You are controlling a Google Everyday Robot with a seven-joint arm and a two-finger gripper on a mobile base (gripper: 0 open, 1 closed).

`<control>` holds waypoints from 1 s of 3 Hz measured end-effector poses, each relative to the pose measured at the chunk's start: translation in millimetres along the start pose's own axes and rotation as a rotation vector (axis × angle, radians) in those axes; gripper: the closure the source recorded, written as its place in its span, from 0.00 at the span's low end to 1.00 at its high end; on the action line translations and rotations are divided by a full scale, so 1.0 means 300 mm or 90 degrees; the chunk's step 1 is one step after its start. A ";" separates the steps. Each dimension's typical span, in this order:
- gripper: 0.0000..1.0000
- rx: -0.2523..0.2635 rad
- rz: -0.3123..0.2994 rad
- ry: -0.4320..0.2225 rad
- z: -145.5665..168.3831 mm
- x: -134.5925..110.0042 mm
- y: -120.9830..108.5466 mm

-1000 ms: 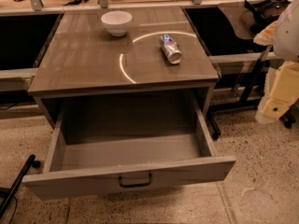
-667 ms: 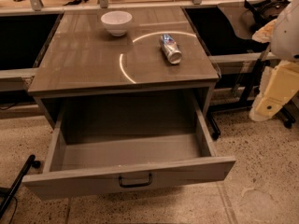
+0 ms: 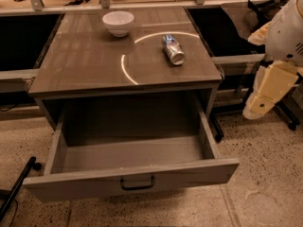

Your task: Place redbull can into top drawer

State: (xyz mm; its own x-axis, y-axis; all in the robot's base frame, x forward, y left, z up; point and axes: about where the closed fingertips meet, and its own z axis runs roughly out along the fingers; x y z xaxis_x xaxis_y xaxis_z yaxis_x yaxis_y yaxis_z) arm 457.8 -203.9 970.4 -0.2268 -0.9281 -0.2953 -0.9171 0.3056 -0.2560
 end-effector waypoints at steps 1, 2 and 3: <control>0.00 -0.028 0.027 -0.046 0.110 -0.055 -0.076; 0.00 -0.037 0.054 -0.074 0.171 -0.093 -0.128; 0.00 -0.032 0.084 -0.091 0.248 -0.130 -0.216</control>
Offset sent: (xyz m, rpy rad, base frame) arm 0.0832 0.0329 -0.0395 0.2105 0.0487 -0.0591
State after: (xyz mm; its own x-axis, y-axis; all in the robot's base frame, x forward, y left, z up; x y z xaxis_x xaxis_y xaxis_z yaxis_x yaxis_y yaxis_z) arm 550.4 -171.7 930.0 -0.3009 -0.8396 -0.4523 -0.8983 0.4088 -0.1612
